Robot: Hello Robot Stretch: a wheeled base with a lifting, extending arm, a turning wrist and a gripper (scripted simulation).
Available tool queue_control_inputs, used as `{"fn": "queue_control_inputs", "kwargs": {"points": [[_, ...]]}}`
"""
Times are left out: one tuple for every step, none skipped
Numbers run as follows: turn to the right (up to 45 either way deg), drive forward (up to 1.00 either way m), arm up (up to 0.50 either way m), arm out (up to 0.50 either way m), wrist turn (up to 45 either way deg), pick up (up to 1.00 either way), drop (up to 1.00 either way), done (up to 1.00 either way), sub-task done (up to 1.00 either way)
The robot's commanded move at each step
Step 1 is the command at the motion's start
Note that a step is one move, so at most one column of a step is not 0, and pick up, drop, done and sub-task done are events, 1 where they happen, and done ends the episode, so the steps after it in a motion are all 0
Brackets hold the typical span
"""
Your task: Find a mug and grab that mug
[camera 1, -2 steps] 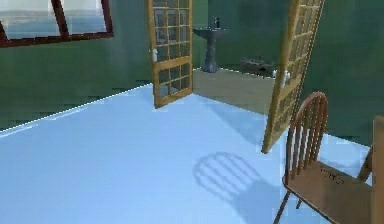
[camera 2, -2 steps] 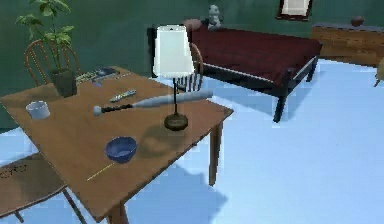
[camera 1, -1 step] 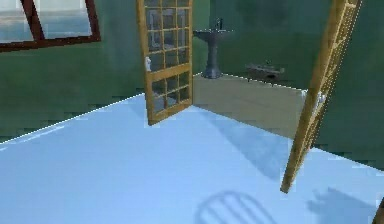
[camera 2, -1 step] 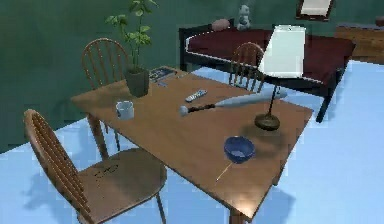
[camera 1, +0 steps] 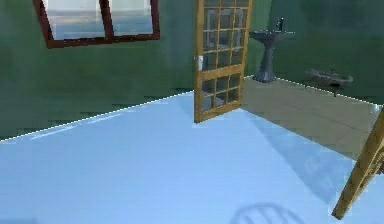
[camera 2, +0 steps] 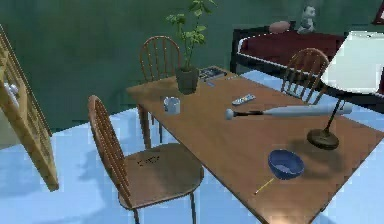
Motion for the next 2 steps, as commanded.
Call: {"fn": "queue_control_inputs", "kwargs": {"points": [[39.0,0.00,0.00,0.00,0.0,0.00,0.00,0.00,0.00],[0.0,0.55,0.00,0.00,0.0,0.00,0.00,0.00,0.00]]}}
